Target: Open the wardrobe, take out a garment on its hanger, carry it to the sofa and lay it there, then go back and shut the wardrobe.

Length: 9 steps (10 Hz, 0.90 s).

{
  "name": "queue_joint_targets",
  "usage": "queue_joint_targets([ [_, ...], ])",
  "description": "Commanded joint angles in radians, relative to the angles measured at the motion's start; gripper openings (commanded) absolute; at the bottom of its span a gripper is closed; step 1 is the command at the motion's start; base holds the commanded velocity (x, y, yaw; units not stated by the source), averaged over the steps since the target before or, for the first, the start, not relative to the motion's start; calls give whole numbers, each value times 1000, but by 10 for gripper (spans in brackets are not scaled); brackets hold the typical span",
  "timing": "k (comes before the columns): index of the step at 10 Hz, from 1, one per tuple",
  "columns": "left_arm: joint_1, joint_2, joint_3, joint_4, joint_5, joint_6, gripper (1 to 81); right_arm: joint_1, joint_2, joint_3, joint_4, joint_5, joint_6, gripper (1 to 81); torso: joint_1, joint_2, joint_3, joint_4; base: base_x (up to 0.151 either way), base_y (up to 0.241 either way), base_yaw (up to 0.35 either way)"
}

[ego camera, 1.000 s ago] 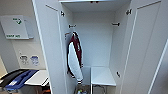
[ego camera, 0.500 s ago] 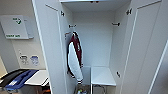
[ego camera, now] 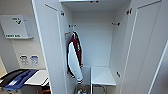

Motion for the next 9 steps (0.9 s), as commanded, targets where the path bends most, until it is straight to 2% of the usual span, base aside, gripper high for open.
queue_joint_targets([
  [1,-222,-68,106,-35,123,-1,811,154,-52,41,60,-42,4,811,0,0,0,0,0,0,0],
  [3,-271,-74,253,-93,145,-15,811,171,-52,95,89,-42,4,811,0,0,0,0,0,0,0],
  [7,-374,-57,395,-120,220,-21,811,197,-43,146,98,-42,5,811,1,1,-1,0,0,0,0],
  [9,-383,-36,445,-144,242,-21,811,198,-29,152,98,-42,7,811,1,1,-1,0,0,0,0],
])
